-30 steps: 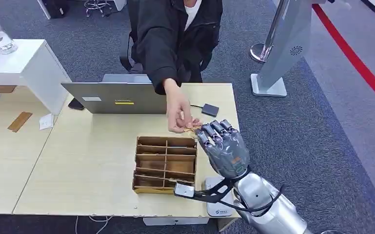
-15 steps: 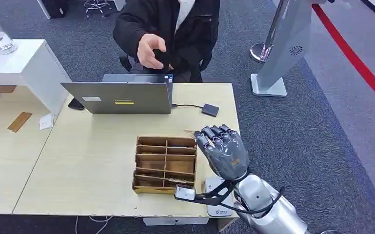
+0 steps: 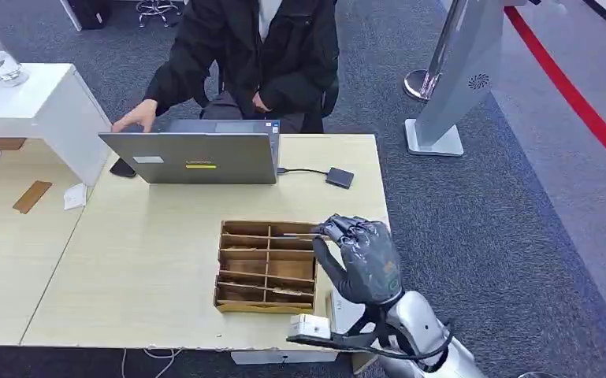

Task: Pass the card to the sensor for recognition and then transmit it.

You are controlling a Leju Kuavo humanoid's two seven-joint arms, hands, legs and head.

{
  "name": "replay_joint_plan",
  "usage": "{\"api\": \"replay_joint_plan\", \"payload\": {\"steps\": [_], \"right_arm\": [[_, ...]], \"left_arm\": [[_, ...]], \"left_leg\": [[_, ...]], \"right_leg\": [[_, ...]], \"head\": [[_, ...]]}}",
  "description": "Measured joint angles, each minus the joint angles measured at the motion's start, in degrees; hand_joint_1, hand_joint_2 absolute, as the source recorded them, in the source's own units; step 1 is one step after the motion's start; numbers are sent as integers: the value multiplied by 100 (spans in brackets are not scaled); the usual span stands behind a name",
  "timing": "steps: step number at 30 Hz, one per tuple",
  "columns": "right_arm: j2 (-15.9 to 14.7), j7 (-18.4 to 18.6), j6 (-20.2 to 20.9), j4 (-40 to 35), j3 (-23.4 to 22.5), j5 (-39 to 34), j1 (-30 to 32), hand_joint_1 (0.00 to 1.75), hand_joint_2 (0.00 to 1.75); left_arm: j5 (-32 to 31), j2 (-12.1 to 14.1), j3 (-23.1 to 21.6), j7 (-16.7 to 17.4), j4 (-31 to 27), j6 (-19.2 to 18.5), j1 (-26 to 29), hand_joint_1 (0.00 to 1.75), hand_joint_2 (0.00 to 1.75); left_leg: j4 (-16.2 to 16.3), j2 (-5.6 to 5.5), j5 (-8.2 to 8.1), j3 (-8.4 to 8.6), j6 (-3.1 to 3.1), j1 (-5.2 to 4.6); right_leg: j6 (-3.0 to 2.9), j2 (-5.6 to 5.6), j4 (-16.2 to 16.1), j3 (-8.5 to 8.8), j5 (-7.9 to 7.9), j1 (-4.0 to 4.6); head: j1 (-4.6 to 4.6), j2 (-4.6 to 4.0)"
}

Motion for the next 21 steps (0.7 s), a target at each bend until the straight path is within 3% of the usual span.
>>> {"api": "replay_joint_plan", "payload": {"steps": [6,11,17,21], "right_arm": [[-13,-232,381,-254,-63,-780,279,175,175],[-13,-821,1160,-549,-319,-2501,742,175,175],[-11,-1274,1958,-794,-649,-3901,1187,175,175],[-9,-1347,2096,-861,-776,-4092,1333,175,175]], "left_arm": [[46,0,9,-22,0,13,7,0,0],[66,0,74,-70,0,17,23,0,0],[61,0,144,-98,0,31,27,0,0],[55,0,149,-122,0,33,27,0,0]], "left_leg": [[0,-1,0,0,0,0],[0,-1,-2,-1,-1,0],[0,-2,-2,-2,-1,0],[0,-1,-2,-1,-1,0]], "right_leg": [[0,-1,0,0,0,0],[0,0,0,-1,-1,0],[1,-1,-1,-1,-3,0],[1,0,-1,0,-2,0]], "head": [[0,0],[0,0],[0,0],[0,0]]}}
